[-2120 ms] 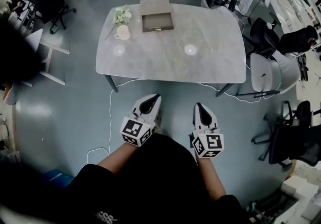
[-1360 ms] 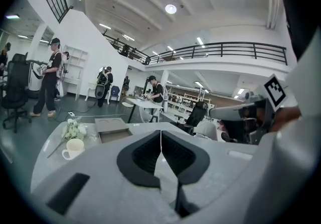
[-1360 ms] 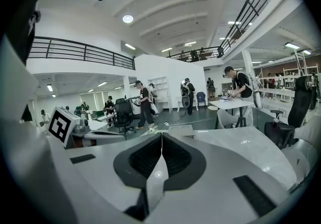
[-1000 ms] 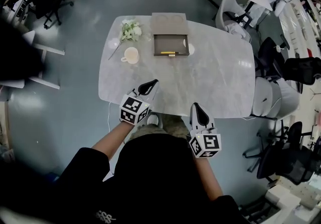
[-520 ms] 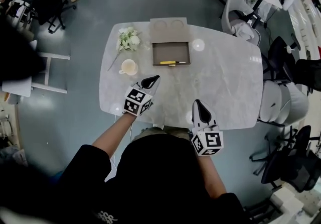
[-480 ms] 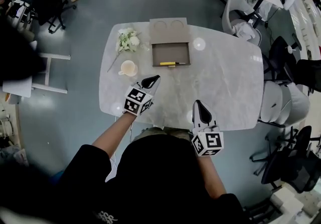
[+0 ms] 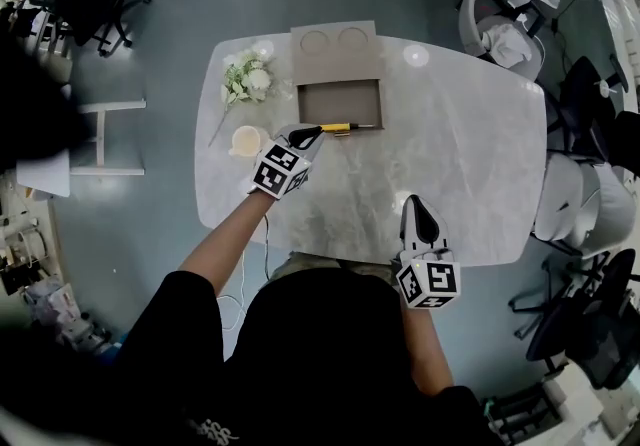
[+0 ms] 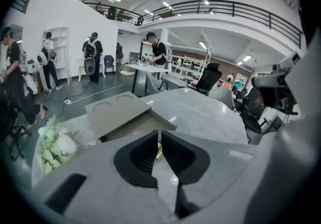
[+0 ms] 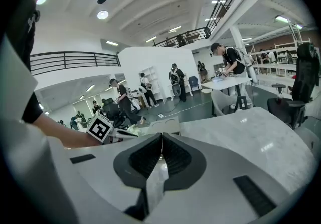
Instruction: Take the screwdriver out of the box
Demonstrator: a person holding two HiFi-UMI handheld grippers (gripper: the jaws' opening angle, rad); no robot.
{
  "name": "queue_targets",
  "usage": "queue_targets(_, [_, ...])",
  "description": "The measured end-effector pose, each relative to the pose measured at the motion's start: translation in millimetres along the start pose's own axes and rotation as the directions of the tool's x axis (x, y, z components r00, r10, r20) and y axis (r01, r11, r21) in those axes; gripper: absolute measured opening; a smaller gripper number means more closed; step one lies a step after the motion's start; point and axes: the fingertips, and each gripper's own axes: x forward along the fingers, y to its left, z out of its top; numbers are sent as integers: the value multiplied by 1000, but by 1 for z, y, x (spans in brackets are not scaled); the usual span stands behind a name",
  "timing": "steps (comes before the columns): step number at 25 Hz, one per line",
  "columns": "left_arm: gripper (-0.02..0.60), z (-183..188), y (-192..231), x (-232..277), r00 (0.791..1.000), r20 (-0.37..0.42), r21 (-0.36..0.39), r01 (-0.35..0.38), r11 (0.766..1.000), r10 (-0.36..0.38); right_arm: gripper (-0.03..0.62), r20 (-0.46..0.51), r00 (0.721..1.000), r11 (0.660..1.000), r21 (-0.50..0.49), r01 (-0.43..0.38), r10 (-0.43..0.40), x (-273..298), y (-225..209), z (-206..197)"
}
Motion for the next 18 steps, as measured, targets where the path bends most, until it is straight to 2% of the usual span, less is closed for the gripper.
queue_targets(4, [18, -9, 15, 30, 996, -82, 51, 36, 998, -32, 12, -12, 999, 999, 1, 40, -40, 4, -29, 0])
queue_targets(9, [20, -28, 26, 67, 973, -210, 94, 118, 989, -96, 12, -20, 996, 996, 25, 82, -82, 12, -57, 1])
queue_targets(14, [35, -45, 32, 90, 931, -327, 129, 214, 968, -162, 12, -29, 997, 997, 34, 73, -72, 24, -62, 1])
queue_targets(16, [43, -55, 36, 97, 906, -387, 132, 240, 962, -173, 12, -37, 997, 997, 33, 64, -62, 29, -63, 0])
queue_targets(18, [86, -65, 39, 102, 879, -441, 134, 263, 955, -180, 12, -44, 997, 998, 36, 60, -58, 33, -65, -1])
